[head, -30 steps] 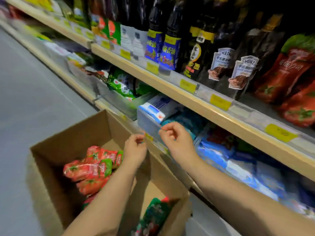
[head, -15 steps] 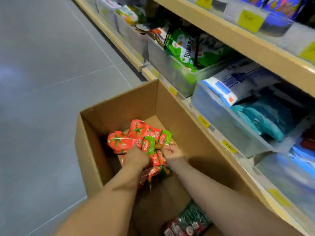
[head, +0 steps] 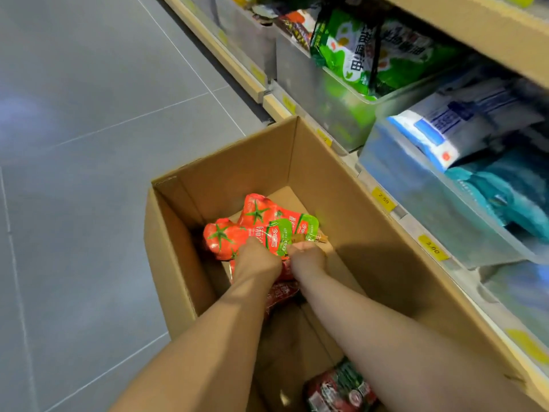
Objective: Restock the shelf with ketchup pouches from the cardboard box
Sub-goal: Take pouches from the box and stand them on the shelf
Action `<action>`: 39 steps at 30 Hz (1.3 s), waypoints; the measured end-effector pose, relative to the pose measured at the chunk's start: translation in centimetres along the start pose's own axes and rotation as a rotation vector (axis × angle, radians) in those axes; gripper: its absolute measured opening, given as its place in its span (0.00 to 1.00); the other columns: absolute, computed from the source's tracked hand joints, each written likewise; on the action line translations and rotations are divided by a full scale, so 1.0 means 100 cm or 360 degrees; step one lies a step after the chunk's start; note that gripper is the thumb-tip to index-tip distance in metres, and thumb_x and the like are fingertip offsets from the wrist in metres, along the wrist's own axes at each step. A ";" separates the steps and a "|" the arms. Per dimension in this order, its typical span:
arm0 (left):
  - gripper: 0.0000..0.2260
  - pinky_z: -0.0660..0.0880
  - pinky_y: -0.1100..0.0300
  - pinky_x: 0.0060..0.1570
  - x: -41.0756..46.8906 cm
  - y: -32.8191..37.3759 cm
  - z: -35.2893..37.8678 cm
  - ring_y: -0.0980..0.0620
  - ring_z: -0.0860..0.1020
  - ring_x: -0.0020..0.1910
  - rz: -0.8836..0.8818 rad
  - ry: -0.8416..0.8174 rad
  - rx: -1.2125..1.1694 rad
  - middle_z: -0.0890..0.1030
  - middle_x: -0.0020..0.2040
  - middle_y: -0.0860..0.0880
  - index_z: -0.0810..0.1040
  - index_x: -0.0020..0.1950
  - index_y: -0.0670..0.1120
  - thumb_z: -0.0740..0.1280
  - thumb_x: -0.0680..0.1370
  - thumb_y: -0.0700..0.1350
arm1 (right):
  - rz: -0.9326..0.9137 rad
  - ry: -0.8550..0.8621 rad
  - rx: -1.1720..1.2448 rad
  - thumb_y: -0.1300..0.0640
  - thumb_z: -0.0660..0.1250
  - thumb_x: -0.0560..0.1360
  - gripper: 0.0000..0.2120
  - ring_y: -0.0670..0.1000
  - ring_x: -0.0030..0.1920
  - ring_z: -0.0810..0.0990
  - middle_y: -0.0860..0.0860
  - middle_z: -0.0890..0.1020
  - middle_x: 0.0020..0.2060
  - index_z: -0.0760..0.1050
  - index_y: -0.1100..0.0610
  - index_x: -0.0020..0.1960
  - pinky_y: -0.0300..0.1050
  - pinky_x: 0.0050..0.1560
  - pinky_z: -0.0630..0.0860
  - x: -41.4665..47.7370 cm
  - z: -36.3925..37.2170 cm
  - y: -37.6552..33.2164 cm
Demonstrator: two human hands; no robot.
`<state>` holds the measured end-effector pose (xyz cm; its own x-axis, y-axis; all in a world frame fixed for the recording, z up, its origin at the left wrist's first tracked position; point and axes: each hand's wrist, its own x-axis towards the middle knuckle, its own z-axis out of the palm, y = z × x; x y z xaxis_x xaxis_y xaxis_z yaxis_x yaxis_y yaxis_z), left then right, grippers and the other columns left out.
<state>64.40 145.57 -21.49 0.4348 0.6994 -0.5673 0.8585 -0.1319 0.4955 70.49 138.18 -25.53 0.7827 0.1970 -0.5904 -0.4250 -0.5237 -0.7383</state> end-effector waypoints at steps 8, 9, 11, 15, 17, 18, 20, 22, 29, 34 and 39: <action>0.31 0.64 0.48 0.65 -0.020 0.006 -0.006 0.37 0.67 0.66 0.0376 0.0281 -0.0058 0.67 0.67 0.39 0.53 0.75 0.54 0.61 0.75 0.41 | -0.0981 0.0135 -0.0488 0.52 0.58 0.77 0.07 0.55 0.41 0.80 0.48 0.77 0.34 0.73 0.50 0.44 0.46 0.42 0.74 -0.048 -0.047 -0.048; 0.29 0.64 0.49 0.66 -0.021 0.008 -0.007 0.38 0.68 0.65 0.0431 0.0302 -0.0068 0.68 0.66 0.39 0.56 0.74 0.55 0.61 0.76 0.43 | -0.1077 0.0188 -0.0540 0.52 0.58 0.78 0.07 0.53 0.40 0.79 0.46 0.77 0.35 0.74 0.50 0.46 0.44 0.40 0.73 -0.055 -0.054 -0.055; 0.24 0.64 0.51 0.66 -0.028 0.013 -0.009 0.40 0.69 0.65 0.0580 0.0320 -0.0093 0.70 0.65 0.41 0.63 0.72 0.55 0.63 0.76 0.48 | -0.1227 0.0278 -0.0547 0.51 0.59 0.78 0.06 0.48 0.39 0.77 0.43 0.77 0.35 0.74 0.49 0.47 0.44 0.40 0.72 -0.067 -0.073 -0.065; 0.28 0.66 0.53 0.67 -0.048 0.038 -0.011 0.47 0.71 0.65 0.0962 0.0108 -0.0247 0.74 0.65 0.45 0.68 0.71 0.50 0.70 0.72 0.52 | -0.1374 0.0291 -0.0442 0.52 0.59 0.78 0.05 0.42 0.41 0.75 0.40 0.76 0.37 0.72 0.47 0.44 0.38 0.41 0.72 -0.088 -0.118 -0.083; 0.35 0.68 0.52 0.67 -0.061 0.055 -0.011 0.49 0.72 0.65 0.1154 -0.0207 -0.0399 0.75 0.65 0.46 0.65 0.72 0.49 0.75 0.68 0.50 | -0.1420 0.0313 -0.0376 0.52 0.60 0.78 0.05 0.38 0.42 0.75 0.39 0.76 0.38 0.72 0.46 0.44 0.32 0.40 0.70 -0.100 -0.141 -0.092; 0.37 0.69 0.52 0.67 -0.068 0.063 -0.011 0.50 0.73 0.65 0.1221 -0.0299 -0.0445 0.75 0.65 0.47 0.65 0.72 0.49 0.76 0.66 0.50 | -0.1445 0.0343 -0.0350 0.53 0.61 0.77 0.05 0.36 0.40 0.75 0.39 0.76 0.37 0.72 0.46 0.43 0.29 0.39 0.69 -0.106 -0.153 -0.096; 0.36 0.69 0.58 0.64 -0.081 0.079 -0.009 0.52 0.73 0.63 0.1344 -0.0242 -0.0444 0.75 0.63 0.51 0.68 0.68 0.50 0.78 0.63 0.52 | -0.1484 0.0440 -0.0272 0.55 0.61 0.77 0.08 0.34 0.38 0.74 0.39 0.75 0.35 0.71 0.45 0.40 0.27 0.38 0.69 -0.119 -0.176 -0.107; 0.34 0.70 0.63 0.54 -0.099 0.097 -0.007 0.54 0.75 0.56 0.1441 -0.0060 -0.0425 0.76 0.56 0.53 0.71 0.60 0.52 0.78 0.59 0.56 | -0.1462 0.0527 -0.0126 0.56 0.62 0.77 0.10 0.37 0.35 0.74 0.41 0.75 0.35 0.70 0.44 0.38 0.28 0.37 0.69 -0.134 -0.200 -0.118; 0.13 0.68 0.73 0.31 -0.155 0.149 -0.002 0.66 0.73 0.28 0.1560 -0.0062 -0.0716 0.77 0.29 0.66 0.75 0.33 0.57 0.77 0.58 0.58 | -0.1378 0.0658 0.0345 0.58 0.65 0.75 0.04 0.35 0.27 0.75 0.46 0.78 0.32 0.76 0.53 0.41 0.28 0.28 0.69 -0.179 -0.272 -0.136; 0.12 0.68 0.74 0.28 -0.190 0.174 0.010 0.65 0.71 0.24 0.1578 -0.0215 -0.0917 0.77 0.26 0.62 0.76 0.30 0.53 0.76 0.61 0.56 | -0.1155 0.0626 0.0154 0.55 0.67 0.74 0.03 0.38 0.21 0.72 0.47 0.77 0.29 0.77 0.54 0.46 0.31 0.21 0.68 -0.201 -0.311 -0.120; 0.11 0.73 0.70 0.31 -0.237 0.196 0.016 0.64 0.76 0.27 0.1522 -0.0362 -0.1016 0.79 0.28 0.55 0.77 0.32 0.51 0.75 0.65 0.55 | -0.1015 0.0697 -0.0062 0.57 0.65 0.75 0.10 0.40 0.18 0.71 0.46 0.74 0.20 0.76 0.51 0.35 0.33 0.22 0.68 -0.221 -0.343 -0.101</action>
<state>71.33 125.30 0.62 0.9234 0.3563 0.1426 -0.1084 -0.1144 0.9875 73.07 110.73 6.20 0.9826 0.1288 0.1341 0.1784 -0.4491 -0.8755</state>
